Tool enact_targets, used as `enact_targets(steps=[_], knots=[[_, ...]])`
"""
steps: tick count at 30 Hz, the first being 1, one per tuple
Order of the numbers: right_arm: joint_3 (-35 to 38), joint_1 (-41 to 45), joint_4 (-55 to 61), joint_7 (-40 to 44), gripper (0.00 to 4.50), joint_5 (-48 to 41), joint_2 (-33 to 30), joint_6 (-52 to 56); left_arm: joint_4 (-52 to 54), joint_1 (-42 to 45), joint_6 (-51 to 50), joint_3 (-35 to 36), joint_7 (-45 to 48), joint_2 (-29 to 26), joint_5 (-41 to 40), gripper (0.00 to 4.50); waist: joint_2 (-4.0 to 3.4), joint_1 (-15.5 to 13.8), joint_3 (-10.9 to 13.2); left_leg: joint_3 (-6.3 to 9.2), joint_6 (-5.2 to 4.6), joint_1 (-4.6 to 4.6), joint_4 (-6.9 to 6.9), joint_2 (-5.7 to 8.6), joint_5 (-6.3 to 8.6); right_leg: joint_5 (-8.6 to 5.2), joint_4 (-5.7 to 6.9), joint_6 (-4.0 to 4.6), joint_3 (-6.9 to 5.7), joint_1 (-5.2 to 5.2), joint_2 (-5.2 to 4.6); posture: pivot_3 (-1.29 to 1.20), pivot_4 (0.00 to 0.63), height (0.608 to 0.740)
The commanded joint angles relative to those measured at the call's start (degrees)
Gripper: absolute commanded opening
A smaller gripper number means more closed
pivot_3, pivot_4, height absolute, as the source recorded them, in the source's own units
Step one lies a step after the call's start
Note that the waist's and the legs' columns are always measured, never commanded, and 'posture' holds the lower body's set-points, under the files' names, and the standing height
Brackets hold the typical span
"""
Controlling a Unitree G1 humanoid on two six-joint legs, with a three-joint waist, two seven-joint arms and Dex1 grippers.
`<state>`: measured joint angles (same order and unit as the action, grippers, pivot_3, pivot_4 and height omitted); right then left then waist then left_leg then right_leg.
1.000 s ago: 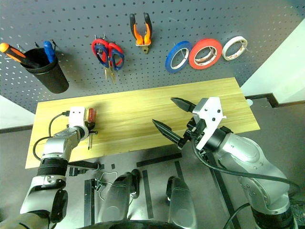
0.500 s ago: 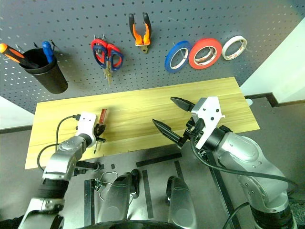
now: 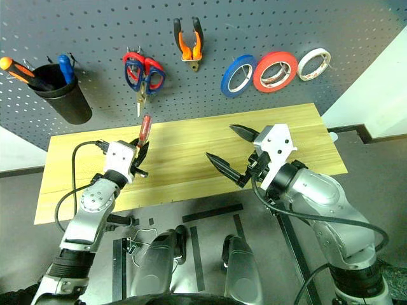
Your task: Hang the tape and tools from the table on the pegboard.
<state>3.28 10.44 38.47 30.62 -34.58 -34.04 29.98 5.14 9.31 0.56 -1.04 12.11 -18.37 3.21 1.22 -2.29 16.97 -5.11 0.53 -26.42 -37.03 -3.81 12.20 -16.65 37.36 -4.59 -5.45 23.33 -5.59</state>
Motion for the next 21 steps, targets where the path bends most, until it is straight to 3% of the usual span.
enact_targets(steps=[1,11,21], knots=[[0.56,0.95,0.63,0.71,4.5,0.06,0.8,-1.92,0.55,0.26,7.26,0.19,-1.63,0.02,2.12,0.8,0.01,0.02,-0.06,-0.01,0.0,0.0,0.0,0.0,0.0,0.0,0.0,0.0,0.0,0.0,0.01,0.05,0.216,0.74],[0.32,2.9,-2.73,3.5,4.5,2.15,0.04,-2.87,3.19,1.02,24.75,3.12,-12.4,1.27,10.5,0.8,0.09,-0.02,-0.51,-0.05,0.0,0.0,-0.11,0.03,-0.01,0.05,0.04,-0.08,0.0,-0.04,0.02,0.05,0.203,0.74],[0.69,6.01,-5.03,7.62,4.5,0.24,1.11,-3.47,6.75,14.37,22.64,5.31,-15.05,1.49,12.21,0.8,0.1,-0.08,-0.67,-0.16,-0.04,0.02,-0.26,0.09,-0.07,0.07,0.23,-0.1,-0.03,-0.08,0.03,0.07,0.211,0.74]])
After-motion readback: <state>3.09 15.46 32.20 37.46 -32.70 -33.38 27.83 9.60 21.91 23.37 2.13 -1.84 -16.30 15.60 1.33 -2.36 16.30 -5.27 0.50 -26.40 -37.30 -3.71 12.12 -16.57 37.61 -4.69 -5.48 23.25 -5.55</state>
